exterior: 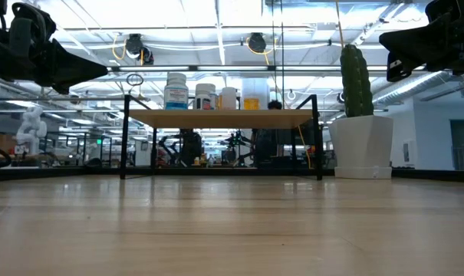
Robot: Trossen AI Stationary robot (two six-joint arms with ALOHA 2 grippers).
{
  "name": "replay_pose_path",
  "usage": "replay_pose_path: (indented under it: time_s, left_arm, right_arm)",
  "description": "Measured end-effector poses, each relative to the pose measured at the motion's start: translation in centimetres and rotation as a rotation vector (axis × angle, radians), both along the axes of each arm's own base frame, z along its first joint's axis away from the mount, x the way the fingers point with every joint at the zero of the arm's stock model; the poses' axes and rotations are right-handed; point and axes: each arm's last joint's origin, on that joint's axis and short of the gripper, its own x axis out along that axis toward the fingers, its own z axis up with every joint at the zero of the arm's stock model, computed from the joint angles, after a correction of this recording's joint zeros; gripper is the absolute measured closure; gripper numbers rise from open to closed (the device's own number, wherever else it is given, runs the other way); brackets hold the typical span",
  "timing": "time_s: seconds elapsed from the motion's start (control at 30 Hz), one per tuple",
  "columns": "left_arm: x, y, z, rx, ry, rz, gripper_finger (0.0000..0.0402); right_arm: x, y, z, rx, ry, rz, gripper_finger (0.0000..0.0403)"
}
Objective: Pick and place medicine bottles onto shelf by color
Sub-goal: Return to Home Position
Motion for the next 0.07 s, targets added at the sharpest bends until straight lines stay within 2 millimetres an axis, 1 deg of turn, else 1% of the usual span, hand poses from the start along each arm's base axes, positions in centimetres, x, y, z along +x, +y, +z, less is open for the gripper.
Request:
replay_pose_path:
  time_s: [0.07]
  left_arm:
    - [0.00, 0.00, 0.00, 0.000, 0.000, 0.000, 0.0360]
  right_arm:
    - [0.00, 0.00, 0.00, 0.000, 0.000, 0.000, 0.0403]
